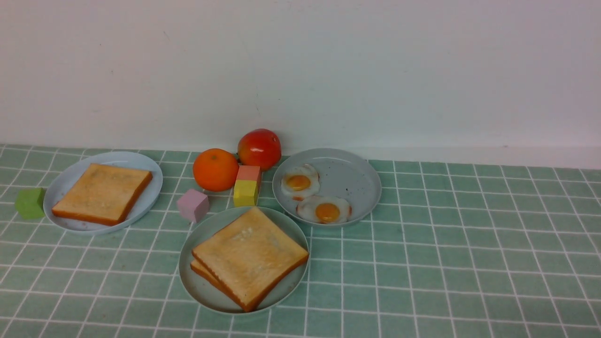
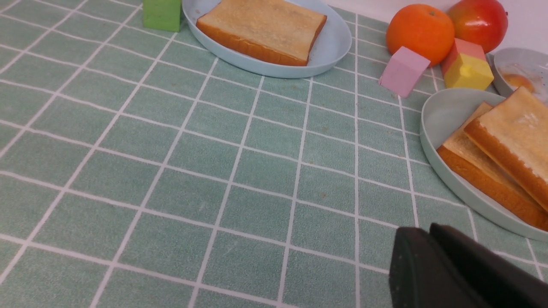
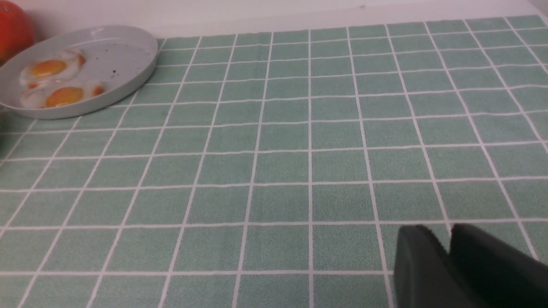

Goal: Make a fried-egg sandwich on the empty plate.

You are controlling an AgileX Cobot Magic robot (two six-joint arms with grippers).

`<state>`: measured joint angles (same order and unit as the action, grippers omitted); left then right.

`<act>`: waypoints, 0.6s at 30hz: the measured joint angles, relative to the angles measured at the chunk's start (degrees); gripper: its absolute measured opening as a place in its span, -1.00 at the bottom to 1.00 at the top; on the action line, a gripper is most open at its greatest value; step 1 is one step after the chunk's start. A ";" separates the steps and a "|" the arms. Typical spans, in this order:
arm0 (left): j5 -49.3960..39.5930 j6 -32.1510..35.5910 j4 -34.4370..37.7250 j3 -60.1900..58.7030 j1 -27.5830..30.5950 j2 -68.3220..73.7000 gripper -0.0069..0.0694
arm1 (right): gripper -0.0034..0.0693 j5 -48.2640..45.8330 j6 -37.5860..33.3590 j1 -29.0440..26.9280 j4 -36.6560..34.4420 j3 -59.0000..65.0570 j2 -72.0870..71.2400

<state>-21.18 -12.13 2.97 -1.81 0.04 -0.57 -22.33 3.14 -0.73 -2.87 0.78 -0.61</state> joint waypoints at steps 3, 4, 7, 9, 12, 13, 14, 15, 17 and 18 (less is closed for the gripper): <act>0.00 0.00 0.00 0.00 0.00 0.00 -0.69 | -0.55 0.00 0.00 0.00 0.00 0.00 0.00; 0.00 0.00 0.00 0.00 0.00 0.00 -0.69 | -0.54 0.00 0.00 0.00 0.00 0.00 0.00; 0.00 0.00 0.00 0.00 0.00 0.00 -0.68 | -0.53 0.00 0.00 0.00 0.05 0.00 0.00; 0.00 0.00 0.00 0.00 0.00 0.00 -0.67 | -0.53 0.00 0.00 0.00 0.05 0.00 0.00; 0.00 0.00 0.00 0.00 0.00 0.00 -0.67 | -0.52 0.00 0.00 0.00 0.05 0.00 0.00; 0.00 0.00 0.00 0.00 0.00 0.00 -0.67 | -0.51 0.00 0.00 0.00 0.05 0.00 0.00; 0.00 0.00 0.00 0.00 0.00 0.00 -0.66 | -0.51 0.00 0.00 0.00 0.05 0.00 0.00; 0.00 0.00 0.00 0.00 0.00 0.00 -0.66 | -0.51 0.00 0.00 0.00 0.05 0.00 0.00; 0.00 0.00 0.00 0.00 0.00 0.00 -0.66 | -0.50 0.00 0.00 0.00 0.05 0.00 0.00; 0.00 0.00 0.00 0.00 0.00 0.00 -0.66 | -0.50 0.00 0.00 0.00 0.05 0.00 0.00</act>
<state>-21.18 -12.13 2.97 -1.81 0.04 -0.57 -22.33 3.14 -0.73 -2.82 0.78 -0.61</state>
